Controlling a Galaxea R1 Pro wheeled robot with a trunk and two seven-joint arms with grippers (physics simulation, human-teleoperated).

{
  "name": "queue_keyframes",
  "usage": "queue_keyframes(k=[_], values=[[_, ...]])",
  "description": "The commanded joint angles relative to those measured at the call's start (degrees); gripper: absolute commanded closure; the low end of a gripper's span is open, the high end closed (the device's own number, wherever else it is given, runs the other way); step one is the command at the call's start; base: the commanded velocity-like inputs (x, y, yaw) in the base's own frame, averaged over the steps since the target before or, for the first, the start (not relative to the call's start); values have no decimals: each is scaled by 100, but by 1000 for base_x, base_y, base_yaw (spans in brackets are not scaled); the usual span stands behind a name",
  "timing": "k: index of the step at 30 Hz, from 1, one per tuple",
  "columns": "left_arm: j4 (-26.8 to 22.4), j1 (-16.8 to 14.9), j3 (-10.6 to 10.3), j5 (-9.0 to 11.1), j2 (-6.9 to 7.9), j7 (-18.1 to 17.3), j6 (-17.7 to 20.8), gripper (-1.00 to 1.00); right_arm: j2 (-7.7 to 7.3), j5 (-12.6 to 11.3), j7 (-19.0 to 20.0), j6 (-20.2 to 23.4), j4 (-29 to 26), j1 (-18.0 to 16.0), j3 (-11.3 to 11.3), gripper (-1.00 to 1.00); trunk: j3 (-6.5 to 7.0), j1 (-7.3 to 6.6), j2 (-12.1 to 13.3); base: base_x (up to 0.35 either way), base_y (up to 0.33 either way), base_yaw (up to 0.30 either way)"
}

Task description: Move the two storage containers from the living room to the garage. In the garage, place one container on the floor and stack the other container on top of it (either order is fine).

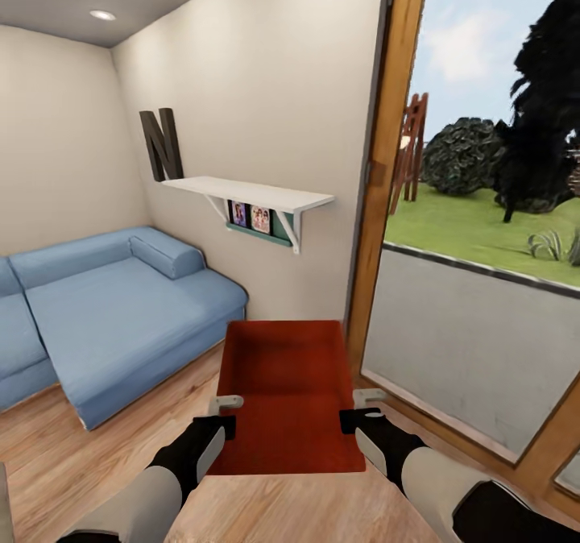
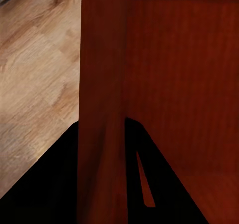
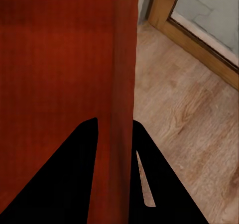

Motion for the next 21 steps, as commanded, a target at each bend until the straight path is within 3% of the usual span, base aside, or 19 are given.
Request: queue_keyframes(k=[1,21], values=[[6,1,17,-44,19,55,54,100,-31,122,-42,-155,-20,-8,-81,100,-12,3,-12,0,0,274],[6,1,17,-44,19,55,54,100,-40,122,-42,-158,-20,-8,-81,100,-12,3,-12,0,0,274]])
